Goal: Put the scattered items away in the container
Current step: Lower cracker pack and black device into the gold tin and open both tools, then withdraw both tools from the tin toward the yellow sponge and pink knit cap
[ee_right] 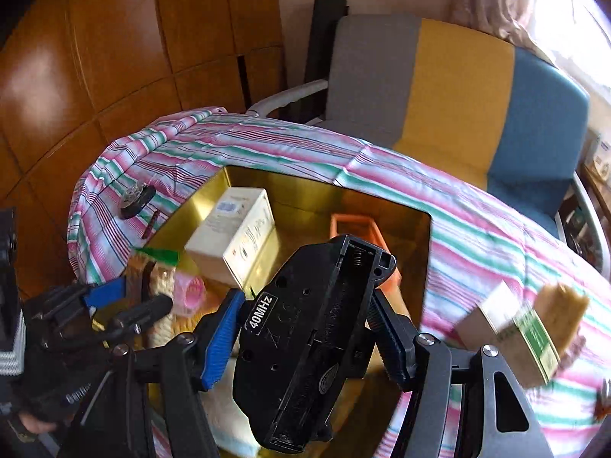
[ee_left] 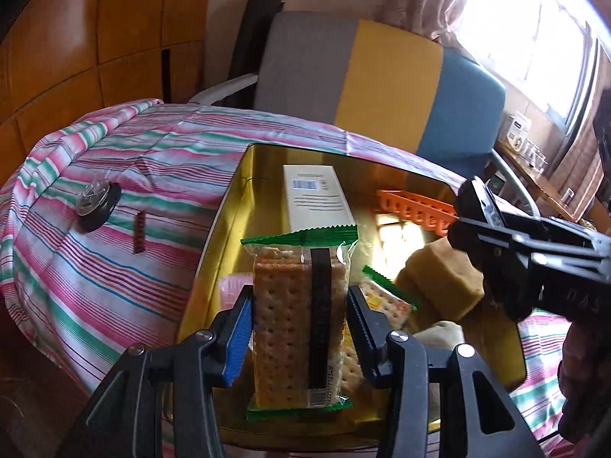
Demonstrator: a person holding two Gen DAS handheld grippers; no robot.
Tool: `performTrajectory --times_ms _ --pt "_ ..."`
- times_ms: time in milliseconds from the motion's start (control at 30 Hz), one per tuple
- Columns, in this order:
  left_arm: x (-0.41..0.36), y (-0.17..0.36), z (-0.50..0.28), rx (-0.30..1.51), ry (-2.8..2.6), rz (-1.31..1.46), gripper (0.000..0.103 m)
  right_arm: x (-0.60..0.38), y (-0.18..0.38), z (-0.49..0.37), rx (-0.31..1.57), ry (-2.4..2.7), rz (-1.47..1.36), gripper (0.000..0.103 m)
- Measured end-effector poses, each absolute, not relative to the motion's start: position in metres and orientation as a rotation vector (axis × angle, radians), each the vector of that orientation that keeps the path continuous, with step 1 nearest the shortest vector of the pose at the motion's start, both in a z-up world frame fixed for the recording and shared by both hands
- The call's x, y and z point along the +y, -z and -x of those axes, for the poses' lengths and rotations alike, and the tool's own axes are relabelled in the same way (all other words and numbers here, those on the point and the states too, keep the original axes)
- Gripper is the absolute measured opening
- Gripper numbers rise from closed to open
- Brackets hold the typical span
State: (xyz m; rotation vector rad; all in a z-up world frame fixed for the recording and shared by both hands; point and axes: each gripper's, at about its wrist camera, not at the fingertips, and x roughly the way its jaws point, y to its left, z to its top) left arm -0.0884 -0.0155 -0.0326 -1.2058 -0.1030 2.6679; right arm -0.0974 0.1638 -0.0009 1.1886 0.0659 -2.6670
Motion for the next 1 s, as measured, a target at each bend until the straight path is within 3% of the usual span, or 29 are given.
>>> performTrajectory --times_ms 267,600,1000 --pt "-0.037 0.040 0.092 -0.160 -2.700 1.243 0.048 0.154 0.006 0.127 -0.068 2.609 -1.240 0.067" --pt "-0.035 0.021 0.067 -0.192 -2.745 1.141 0.050 0.190 0.002 0.098 -0.194 2.662 -1.209 0.067" --pt "0.095 0.017 0.007 0.051 -2.402 1.072 0.050 0.317 0.039 0.001 -0.533 2.824 -1.306 0.069"
